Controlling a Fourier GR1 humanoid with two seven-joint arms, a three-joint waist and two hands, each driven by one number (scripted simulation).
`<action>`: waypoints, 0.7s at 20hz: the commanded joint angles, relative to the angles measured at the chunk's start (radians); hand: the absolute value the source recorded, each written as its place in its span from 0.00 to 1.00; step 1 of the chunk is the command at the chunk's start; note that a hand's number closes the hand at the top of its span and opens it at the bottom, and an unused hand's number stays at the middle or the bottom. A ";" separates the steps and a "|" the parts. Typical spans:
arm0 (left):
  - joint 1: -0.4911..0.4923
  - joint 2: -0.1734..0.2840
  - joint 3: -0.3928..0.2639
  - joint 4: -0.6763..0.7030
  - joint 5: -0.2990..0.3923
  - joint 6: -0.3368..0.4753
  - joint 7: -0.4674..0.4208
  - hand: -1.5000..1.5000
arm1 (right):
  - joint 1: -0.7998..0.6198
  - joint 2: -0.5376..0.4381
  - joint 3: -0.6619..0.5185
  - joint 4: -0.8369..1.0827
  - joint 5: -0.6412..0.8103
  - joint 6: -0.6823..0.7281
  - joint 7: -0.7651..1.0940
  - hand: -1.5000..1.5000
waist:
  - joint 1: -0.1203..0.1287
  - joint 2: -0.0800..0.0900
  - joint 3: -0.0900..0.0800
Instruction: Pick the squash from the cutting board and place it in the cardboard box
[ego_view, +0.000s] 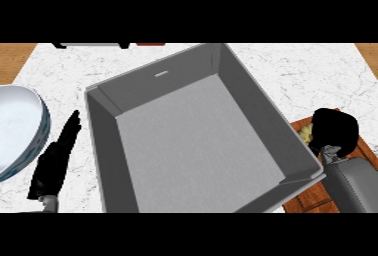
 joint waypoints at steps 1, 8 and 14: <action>-0.030 -0.008 0.016 0.066 0.002 -0.003 -0.030 0.50 | 0.099 0.045 0.044 -0.229 -0.032 -0.010 -0.021 1.00 | -0.024 -0.003 0.000; -0.013 0.004 0.028 0.009 0.000 -0.004 0.019 0.50 | 0.481 0.033 0.165 -0.642 -0.002 -0.165 -0.068 1.00 | -0.025 -0.004 0.001; -0.002 -0.045 -0.015 -0.025 -0.036 0.012 0.046 0.50 | 0.583 -0.004 0.121 -0.900 0.008 -0.153 -0.052 1.00 | -0.015 -0.001 0.001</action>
